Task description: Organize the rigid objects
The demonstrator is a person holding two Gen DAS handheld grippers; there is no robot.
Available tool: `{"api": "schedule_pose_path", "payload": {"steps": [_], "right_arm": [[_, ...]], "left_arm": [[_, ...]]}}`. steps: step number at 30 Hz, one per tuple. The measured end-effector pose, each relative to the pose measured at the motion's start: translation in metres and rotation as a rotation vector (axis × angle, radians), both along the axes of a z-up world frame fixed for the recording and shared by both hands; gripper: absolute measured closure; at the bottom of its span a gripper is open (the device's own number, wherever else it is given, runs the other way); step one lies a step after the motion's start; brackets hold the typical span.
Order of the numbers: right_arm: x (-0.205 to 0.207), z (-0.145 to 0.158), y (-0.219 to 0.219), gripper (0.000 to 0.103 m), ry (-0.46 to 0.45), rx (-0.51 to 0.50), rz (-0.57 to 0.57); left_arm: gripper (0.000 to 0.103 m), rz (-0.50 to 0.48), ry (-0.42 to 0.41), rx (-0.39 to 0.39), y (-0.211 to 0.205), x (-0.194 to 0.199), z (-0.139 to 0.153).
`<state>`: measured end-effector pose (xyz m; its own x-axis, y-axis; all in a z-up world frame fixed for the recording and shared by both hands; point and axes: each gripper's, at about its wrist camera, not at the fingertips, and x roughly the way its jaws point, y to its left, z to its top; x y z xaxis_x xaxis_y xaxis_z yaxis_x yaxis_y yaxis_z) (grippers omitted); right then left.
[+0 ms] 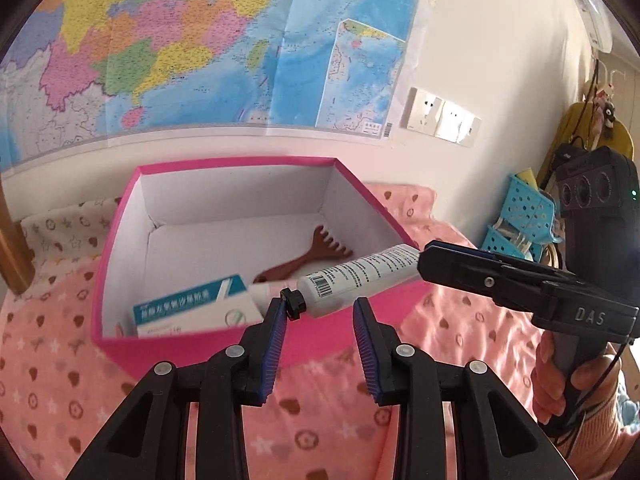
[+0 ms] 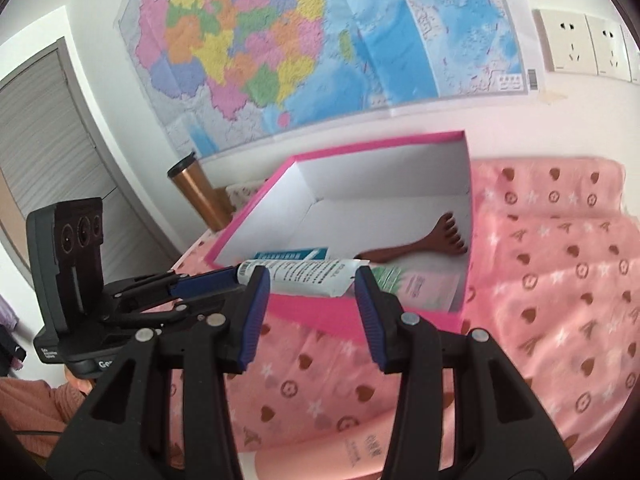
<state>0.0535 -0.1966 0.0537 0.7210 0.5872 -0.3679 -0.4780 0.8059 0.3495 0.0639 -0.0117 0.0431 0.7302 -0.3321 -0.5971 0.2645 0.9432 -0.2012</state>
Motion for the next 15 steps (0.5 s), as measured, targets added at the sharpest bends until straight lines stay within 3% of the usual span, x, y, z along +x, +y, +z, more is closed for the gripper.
{"api": "schedule_pose_path", "payload": {"steps": [15], "right_arm": [[0.046, -0.019, -0.012, 0.056, 0.090, -0.022, -0.069]], "left_arm": [[0.070, -0.012, 0.085, 0.055, -0.013, 0.049, -0.024]]}}
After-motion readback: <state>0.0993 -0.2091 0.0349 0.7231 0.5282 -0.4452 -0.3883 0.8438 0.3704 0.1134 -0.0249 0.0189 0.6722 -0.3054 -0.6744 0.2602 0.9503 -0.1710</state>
